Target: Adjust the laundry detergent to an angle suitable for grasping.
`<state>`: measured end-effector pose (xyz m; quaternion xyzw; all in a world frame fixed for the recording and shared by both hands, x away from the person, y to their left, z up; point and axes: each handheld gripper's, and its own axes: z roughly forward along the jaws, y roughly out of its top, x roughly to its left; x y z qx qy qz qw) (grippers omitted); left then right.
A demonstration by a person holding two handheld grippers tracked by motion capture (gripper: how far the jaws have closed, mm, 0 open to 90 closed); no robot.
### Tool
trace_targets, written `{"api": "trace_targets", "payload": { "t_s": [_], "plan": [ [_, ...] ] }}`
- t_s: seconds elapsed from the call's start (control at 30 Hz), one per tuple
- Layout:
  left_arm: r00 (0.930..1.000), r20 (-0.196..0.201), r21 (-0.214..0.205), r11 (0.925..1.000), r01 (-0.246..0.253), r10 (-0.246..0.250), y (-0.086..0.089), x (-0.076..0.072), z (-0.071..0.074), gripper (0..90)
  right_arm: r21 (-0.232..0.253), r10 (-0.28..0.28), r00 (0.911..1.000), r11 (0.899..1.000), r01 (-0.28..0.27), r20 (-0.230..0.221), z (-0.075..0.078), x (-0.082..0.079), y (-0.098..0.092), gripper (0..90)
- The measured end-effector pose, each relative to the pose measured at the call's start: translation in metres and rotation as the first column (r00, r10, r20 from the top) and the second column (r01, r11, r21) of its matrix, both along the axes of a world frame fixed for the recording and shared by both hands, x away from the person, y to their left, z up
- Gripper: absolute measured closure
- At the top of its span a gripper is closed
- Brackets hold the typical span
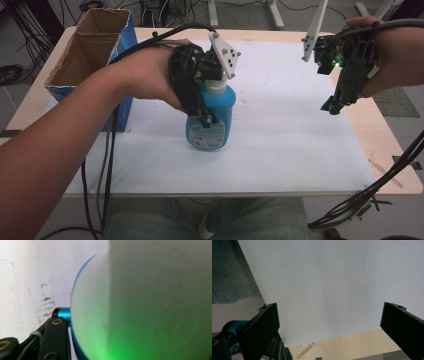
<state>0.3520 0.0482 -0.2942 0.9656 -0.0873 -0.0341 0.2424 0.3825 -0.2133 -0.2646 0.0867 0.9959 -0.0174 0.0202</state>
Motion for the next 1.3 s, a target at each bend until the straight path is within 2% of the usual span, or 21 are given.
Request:
{"api": "trace_targets", "payload": {
  "t_s": [0.1, 0.23, 0.53, 0.67, 0.83, 1.07, 1.3],
  "plan": [
    [0.9997, 0.000, 0.012, 0.9996, 0.026, -0.026, 0.004, 0.000, -0.005, 43.3, 0.001, 0.000, 1.0000, 1.000, 0.000, 0.001, 0.000, 0.001, 0.000, 1.3],
    [0.9980, 0.008, -0.023, 0.9977, 0.064, -0.063, 0.010, 0.000, -0.010, 43.3, -0.005, 0.003, 1.0000, 1.000, -0.003, -0.001, -0.001, 0.001, -0.001, 1.3],
    [0.9947, 0.013, -0.034, 0.9942, 0.102, -0.102, 0.011, 0.002, -0.016, 43.2, -0.004, -0.011, 0.9999, 1.000, 0.011, 0.000, 0.000, -0.001, -0.003, 1.3],
    [0.9945, 0.020, -0.028, 0.9942, 0.104, -0.103, 0.011, 0.004, -0.020, 43.2, 0.002, -0.001, 1.0000, 1.000, 0.001, 0.002, 0.001, -0.001, -0.004, 1.3],
    [0.9951, 0.006, -0.023, 0.9948, 0.099, -0.099, 0.013, 0.006, -0.026, 43.2, 0.002, -0.008, 1.0000, 1.000, 0.008, 0.002, 0.002, -0.001, -0.004, 1.2],
    [0.9949, 0.005, -0.045, 0.9939, 0.101, -0.101, 0.018, 0.007, -0.028, 42.9, 0.006, -0.004, 1.0000, 1.000, 0.004, 0.007, 0.001, 0.000, -0.005, 1.3],
    [0.9950, -0.002, -0.037, 0.9943, 0.100, -0.100, 0.016, 0.008, -0.028, 42.7, 0.009, -0.008, 0.9999, 1.000, 0.008, 0.008, 0.000, -0.001, -0.006, 1.3]
  ]
}}
